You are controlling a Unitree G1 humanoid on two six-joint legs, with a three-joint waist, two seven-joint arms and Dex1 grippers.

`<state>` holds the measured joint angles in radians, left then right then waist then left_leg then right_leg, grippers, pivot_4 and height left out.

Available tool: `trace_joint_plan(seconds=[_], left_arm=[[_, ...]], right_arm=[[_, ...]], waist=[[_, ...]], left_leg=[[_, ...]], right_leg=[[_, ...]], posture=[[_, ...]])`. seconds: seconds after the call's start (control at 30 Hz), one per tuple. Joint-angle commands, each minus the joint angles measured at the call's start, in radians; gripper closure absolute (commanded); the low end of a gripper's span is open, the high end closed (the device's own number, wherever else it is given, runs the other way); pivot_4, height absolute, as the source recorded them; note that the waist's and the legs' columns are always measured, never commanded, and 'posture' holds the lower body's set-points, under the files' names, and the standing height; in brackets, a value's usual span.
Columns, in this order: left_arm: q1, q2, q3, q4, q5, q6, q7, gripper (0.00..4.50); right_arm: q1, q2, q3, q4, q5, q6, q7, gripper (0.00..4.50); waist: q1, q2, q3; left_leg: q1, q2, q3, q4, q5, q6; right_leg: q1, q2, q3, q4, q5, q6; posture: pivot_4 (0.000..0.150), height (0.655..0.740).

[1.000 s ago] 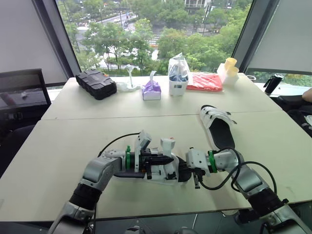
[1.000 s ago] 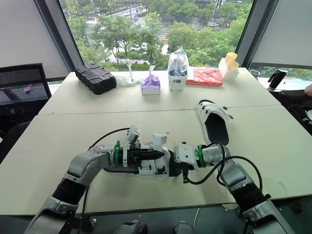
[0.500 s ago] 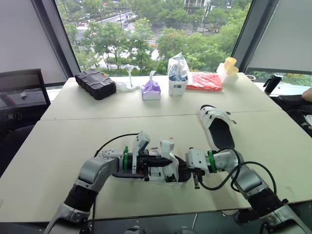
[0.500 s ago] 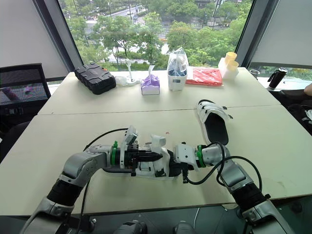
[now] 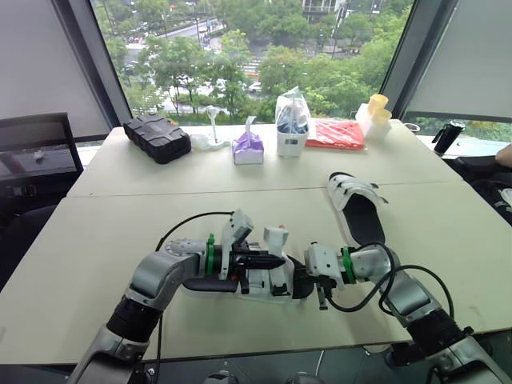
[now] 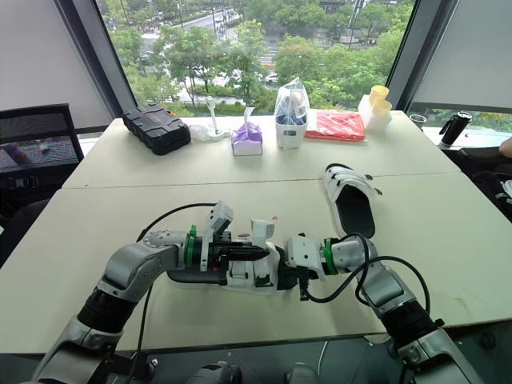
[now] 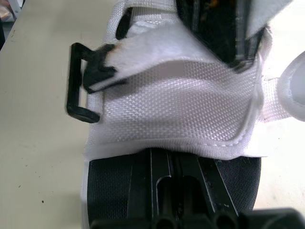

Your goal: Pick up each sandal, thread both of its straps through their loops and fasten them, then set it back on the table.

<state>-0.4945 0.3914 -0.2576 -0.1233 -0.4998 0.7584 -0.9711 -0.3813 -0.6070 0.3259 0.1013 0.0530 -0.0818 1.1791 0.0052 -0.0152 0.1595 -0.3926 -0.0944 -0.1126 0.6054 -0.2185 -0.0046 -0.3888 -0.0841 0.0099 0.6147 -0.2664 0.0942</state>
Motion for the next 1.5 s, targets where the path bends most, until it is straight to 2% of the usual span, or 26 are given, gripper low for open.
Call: trace_joint_plan(seconds=[0.03,0.5,0.73,0.97,1.23,1.5], left_arm=[[-0.024,0.005,-0.047,-0.061,0.016,0.023,0.006,4.45],[-0.126,0.011,-0.105,-0.064,0.023,0.086,-0.017,4.45],[-0.149,0.022,-0.146,-0.036,0.101,-0.012,-0.043,4.45],[-0.157,0.011,-0.129,-0.008,0.133,-0.075,-0.044,4.45],[-0.142,-0.005,-0.09,-0.07,0.092,-0.037,-0.035,4.45],[-0.117,0.041,-0.099,-0.111,0.079,-0.003,-0.056,4.45]], right_arm=[[0.061,0.003,0.082,0.046,-0.063,0.049,0.013,4.5],[0.065,0.005,0.085,0.039,-0.065,0.054,0.011,4.5],[0.065,0.005,0.086,0.038,-0.065,0.053,0.01,4.5],[0.071,0.002,0.086,0.032,-0.064,0.055,0.008,4.5],[0.069,0.003,0.085,0.034,-0.064,0.055,0.009,4.5],[0.068,0.003,0.086,0.038,-0.064,0.053,0.01,4.5]], waist=[[0.0,0.0,0.0],[0.0,0.0,0.0],[0.001,0.0,0.0],[0.003,0.0,0.0],[0.003,0.0,0.0],[0.002,0.0,0.0]], left_leg=[[0.0,0.0,0.0,0.0,0.0,0.0],[0.0,0.0,0.0,0.0,-0.001,-0.001],[0.0,0.001,0.0,0.0,-0.001,-0.001],[0.0,0.001,0.0,0.0,-0.001,-0.001],[0.0,0.001,0.0,0.001,-0.001,-0.001],[0.0,0.001,0.0,0.0,-0.001,-0.001]], right_leg=[[0.0,0.0,0.0,0.0,0.0,0.0],[0.0,0.001,0.0,0.0,0.0,0.0],[0.0,0.001,0.0,0.0,0.0,0.0],[0.0,0.001,0.0,0.0,0.0,0.0],[0.0,0.001,0.0,0.0,0.0,0.0],[0.0,0.002,0.0,0.0,0.0,0.0]], posture=[[0.15,0.74],[0.15,0.74],[0.15,0.74],[0.15,0.74],[0.15,0.74],[0.15,0.74]])
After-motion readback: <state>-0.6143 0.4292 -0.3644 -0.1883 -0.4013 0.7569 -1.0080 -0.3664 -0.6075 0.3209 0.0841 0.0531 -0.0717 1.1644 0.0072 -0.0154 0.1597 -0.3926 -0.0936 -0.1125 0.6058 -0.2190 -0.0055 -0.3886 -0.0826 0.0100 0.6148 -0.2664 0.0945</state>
